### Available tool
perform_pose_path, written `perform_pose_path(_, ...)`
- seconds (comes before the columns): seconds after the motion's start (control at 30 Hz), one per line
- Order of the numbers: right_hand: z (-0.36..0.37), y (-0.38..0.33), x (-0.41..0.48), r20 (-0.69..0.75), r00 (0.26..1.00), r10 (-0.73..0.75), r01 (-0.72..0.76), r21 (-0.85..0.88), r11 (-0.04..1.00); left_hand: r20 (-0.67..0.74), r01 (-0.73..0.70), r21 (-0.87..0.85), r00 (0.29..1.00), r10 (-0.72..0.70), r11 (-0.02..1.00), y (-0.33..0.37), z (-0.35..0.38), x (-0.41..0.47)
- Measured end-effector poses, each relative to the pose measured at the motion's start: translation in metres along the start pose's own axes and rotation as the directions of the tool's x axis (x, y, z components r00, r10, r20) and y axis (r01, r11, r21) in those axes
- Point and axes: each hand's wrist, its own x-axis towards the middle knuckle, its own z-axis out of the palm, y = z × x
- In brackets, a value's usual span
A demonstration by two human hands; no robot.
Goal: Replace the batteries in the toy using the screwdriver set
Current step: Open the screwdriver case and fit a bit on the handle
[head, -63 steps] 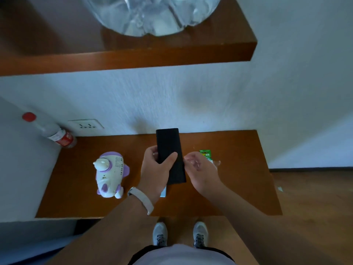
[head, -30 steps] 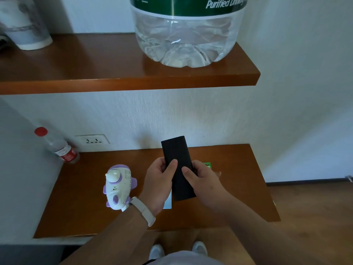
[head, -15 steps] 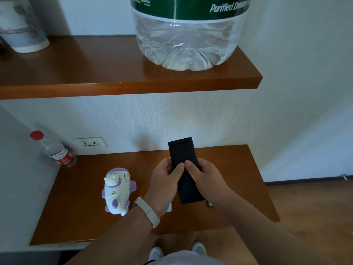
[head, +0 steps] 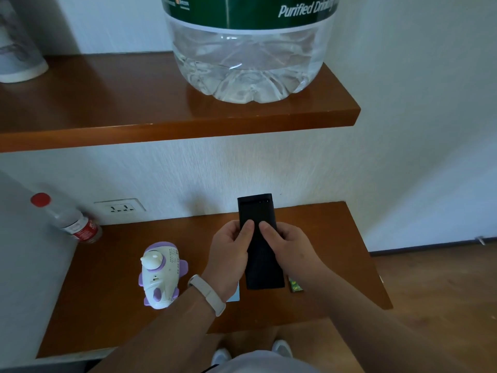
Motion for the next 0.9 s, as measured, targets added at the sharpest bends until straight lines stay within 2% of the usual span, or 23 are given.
perform_pose_path(0.37,-0.008,0.0,0.008,0.047,0.998,-0.052,0.053,-0.01,0.999,0.048,0.02,-0.04,0.999,-0.018,0.999,0.005,0.003,0.003)
perform_pose_path(0.5,-0.009,0.0,0.012,0.086,0.996,-0.024,0.023,0.017,1.0,0.065,0.029,-0.078,0.998,-0.024,0.996,0.005,-0.001,0.007)
perform_pose_path(0.7,-0.004,-0.004,0.019,0.002,1.0,-0.011,0.011,0.051,0.999,0.048,0.053,-0.159,0.998,-0.046,0.986,0.01,0.0,0.007)
perform_pose_path(0.9,-0.003,-0.006,0.023,-0.04,0.999,-0.018,0.019,0.003,1.0,0.003,0.064,-0.076,0.998,-0.064,0.995,0.012,0.003,0.013)
